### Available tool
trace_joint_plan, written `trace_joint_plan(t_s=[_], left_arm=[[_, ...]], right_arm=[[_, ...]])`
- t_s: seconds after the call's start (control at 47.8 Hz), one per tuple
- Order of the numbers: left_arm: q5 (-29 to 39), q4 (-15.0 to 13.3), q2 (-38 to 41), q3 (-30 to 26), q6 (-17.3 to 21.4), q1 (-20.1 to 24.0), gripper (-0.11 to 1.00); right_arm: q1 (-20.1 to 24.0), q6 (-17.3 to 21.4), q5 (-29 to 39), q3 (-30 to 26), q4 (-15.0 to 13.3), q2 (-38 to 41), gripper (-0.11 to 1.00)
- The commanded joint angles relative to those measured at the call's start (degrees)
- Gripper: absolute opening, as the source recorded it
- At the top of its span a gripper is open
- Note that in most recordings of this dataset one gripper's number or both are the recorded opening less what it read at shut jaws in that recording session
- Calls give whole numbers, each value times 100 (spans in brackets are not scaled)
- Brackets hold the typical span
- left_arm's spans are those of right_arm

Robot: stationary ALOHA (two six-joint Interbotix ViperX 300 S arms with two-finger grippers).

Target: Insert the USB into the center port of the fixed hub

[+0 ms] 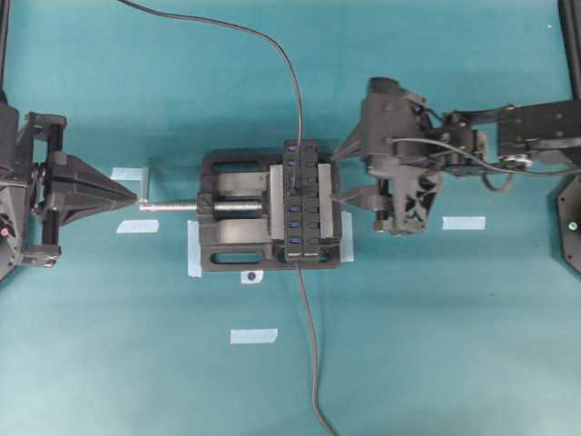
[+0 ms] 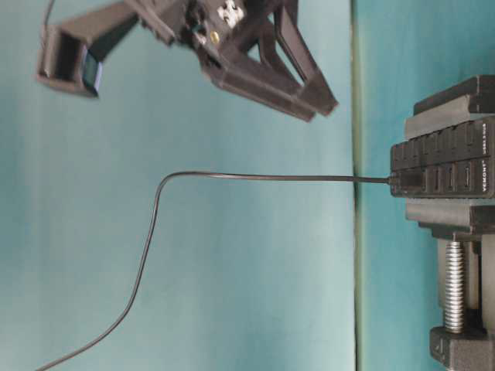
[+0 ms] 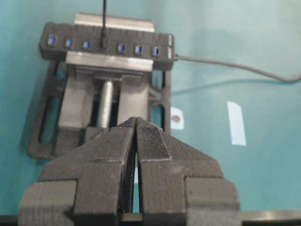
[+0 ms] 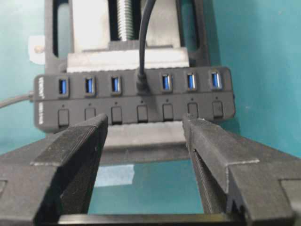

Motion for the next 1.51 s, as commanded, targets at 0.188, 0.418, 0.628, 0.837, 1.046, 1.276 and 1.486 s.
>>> trace_joint_plan(t_s=[0.188, 0.418, 0.628, 0.837, 1.046, 1.276, 1.486], left_arm=[[-26, 9, -18, -62, 18, 0, 0], [-26, 9, -53, -44, 26, 0, 0], [-26, 18, -62, -35, 26, 0, 0], [-53, 18, -62, -44, 44, 0, 0], [-62, 9, -70, -35, 44, 0, 0], [-62, 9, -62, -35, 44, 0, 0], [-62, 9, -62, -35, 44, 0, 0]], right_arm=[[35, 62, -316, 185, 9, -422, 71], [35, 62, -369, 466, 9, -721, 71], [44, 62, -765, 729, 9, -1002, 71], [44, 70, -1011, 949, 9, -1178, 71], [88, 70, -1011, 1046, 9, -1222, 71], [97, 70, -1037, 1107, 0, -1274, 71], [97, 70, -1028, 1143, 9, -1362, 71]])
